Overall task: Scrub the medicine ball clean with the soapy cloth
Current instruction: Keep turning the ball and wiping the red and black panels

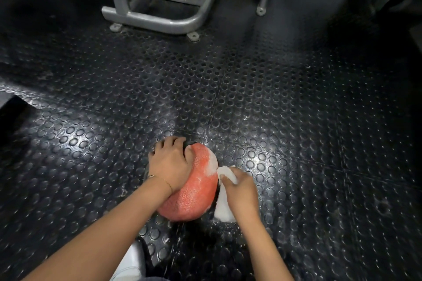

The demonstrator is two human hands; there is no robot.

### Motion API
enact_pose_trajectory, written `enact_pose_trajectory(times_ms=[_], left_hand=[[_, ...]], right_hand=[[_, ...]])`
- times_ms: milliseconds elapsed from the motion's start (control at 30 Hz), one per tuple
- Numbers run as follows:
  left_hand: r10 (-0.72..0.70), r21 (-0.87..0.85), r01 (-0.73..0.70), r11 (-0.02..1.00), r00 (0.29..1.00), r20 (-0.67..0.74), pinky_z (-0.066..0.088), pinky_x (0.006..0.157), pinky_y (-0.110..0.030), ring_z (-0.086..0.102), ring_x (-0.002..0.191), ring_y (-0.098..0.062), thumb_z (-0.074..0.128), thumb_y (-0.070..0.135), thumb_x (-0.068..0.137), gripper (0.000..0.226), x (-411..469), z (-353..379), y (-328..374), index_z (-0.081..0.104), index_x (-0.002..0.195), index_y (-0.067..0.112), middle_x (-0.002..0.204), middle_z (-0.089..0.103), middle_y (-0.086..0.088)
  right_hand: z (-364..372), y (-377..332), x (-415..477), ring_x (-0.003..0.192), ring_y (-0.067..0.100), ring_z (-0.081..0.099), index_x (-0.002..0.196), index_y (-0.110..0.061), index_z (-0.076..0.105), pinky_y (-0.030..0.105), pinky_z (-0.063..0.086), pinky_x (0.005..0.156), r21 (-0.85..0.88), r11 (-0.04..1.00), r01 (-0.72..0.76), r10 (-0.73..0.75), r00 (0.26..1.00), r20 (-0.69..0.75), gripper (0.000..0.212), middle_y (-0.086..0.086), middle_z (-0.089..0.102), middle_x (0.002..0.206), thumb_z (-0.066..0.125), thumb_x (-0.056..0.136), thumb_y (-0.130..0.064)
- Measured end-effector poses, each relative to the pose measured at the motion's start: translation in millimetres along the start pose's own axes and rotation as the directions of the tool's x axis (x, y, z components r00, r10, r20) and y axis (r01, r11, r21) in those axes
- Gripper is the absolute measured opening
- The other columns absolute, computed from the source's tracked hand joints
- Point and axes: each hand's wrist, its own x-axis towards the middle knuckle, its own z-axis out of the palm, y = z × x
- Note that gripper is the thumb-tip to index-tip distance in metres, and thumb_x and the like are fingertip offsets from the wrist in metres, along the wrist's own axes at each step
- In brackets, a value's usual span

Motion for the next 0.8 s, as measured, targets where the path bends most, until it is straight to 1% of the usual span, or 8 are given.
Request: enact_pose_trajectory(times_ms=[100, 167, 333, 467, 533, 600, 667, 800], left_hand=[[-0.012, 0.038, 0.012, 0.999, 1.000, 0.003, 0.030, 0.108, -0.049, 0.030, 0.132, -0.027, 0.027, 0.039, 0.098, 0.048, -4.1, 2.9, 4.8, 0.039, 0.139, 0.018, 0.145, 0.036, -0.002], [-0.012, 0.046, 0.012, 0.999, 1.000, -0.002, 0.030, 0.107, -0.048, 0.030, 0.131, -0.026, 0.027, 0.039, 0.098, 0.047, -4.8, 3.0, 5.6, 0.040, 0.138, 0.018, 0.144, 0.037, -0.002], [0.005, 0.040, -0.006, 0.999, 1.000, 0.023, 0.030, 0.107, -0.048, 0.031, 0.132, -0.027, 0.026, 0.038, 0.099, 0.046, -1.0, -1.4, 5.6, 0.040, 0.138, 0.017, 0.143, 0.038, -0.005], [-0.015, 0.061, 0.013, 0.998, 1.000, 0.020, 0.029, 0.108, -0.050, 0.029, 0.133, -0.026, 0.026, 0.039, 0.098, 0.048, -4.3, 1.1, 8.5, 0.038, 0.140, 0.017, 0.145, 0.035, -0.004], [-0.018, 0.055, 0.017, 0.998, 1.000, 0.013, 0.030, 0.107, -0.048, 0.031, 0.132, -0.026, 0.025, 0.038, 0.099, 0.047, -3.5, 0.9, 7.8, 0.039, 0.139, 0.017, 0.144, 0.036, -0.004], [-0.031, 0.048, 0.031, 0.998, 0.999, 0.004, 0.032, 0.106, -0.047, 0.032, 0.131, -0.027, 0.025, 0.037, 0.099, 0.046, -2.4, 0.2, 7.9, 0.040, 0.138, 0.017, 0.143, 0.038, -0.004], [-0.069, 0.061, 0.069, 0.996, 0.998, -0.005, 0.031, 0.104, -0.048, 0.032, 0.130, -0.027, 0.026, 0.036, 0.099, 0.046, -4.5, 0.3, 12.0, 0.040, 0.138, 0.017, 0.143, 0.037, -0.005], [-0.117, 0.089, 0.116, 0.989, 0.993, 0.007, 0.031, 0.103, -0.050, 0.031, 0.129, -0.028, 0.023, 0.039, 0.099, 0.048, -16.2, 7.0, 24.1, 0.036, 0.139, 0.015, 0.144, 0.032, -0.007]], right_hand=[[-0.3, -1.6, 10.9, 0.076, 0.012, 0.059, 0.110, -0.016, 0.063, 0.027, 0.048, 0.065, 0.016, 0.999, -0.040, 0.040, 0.999, -0.017, 0.022, -0.004, 0.066, 0.091, 0.054, 0.090, -0.020], [-0.3, -1.5, 7.1, 0.077, 0.012, 0.058, 0.113, -0.015, 0.062, 0.023, 0.043, 0.061, 0.016, 0.999, -0.049, 0.049, 0.999, -0.021, 0.024, -0.003, 0.065, 0.094, 0.055, 0.090, -0.019], [-4.9, 3.7, -5.6, 0.080, 0.014, 0.055, 0.113, -0.016, 0.061, 0.025, 0.042, 0.070, 0.010, 1.000, -0.021, 0.021, 0.999, 0.025, 0.025, -0.002, 0.061, 0.091, 0.057, 0.088, -0.018], [-4.2, -2.3, 6.7, 0.080, 0.014, 0.057, 0.112, -0.022, 0.062, 0.025, 0.040, 0.064, -0.032, 0.998, -0.052, 0.052, 0.999, -0.001, 0.023, -0.002, 0.066, 0.097, 0.055, 0.090, -0.023], [-3.2, -3.7, 2.0, 0.083, 0.016, 0.058, 0.113, -0.024, 0.060, 0.025, 0.043, 0.066, -0.093, 0.995, -0.023, 0.022, 1.000, -0.005, 0.025, -0.001, 0.066, 0.100, 0.054, 0.089, -0.025], [0.5, -2.3, -9.3, 0.086, 0.018, 0.059, 0.113, -0.024, 0.058, 0.026, 0.045, 0.068, -0.186, 0.981, 0.058, -0.062, 0.998, -0.017, 0.024, -0.001, 0.065, 0.100, 0.054, 0.089, -0.026], [3.1, -1.4, -14.8, 0.082, 0.018, 0.060, 0.108, -0.027, 0.056, 0.028, 0.048, 0.065, -0.226, 0.968, 0.111, -0.127, 0.990, -0.058, 0.020, -0.001, 0.064, 0.095, 0.055, 0.088, -0.026], [-6.3, -4.7, -3.2, 0.081, 0.015, 0.057, 0.112, -0.030, 0.056, 0.024, 0.043, 0.059, -0.219, 0.974, 0.051, -0.068, 0.995, -0.073, 0.022, 0.000, 0.064, 0.100, 0.054, 0.090, -0.027]])
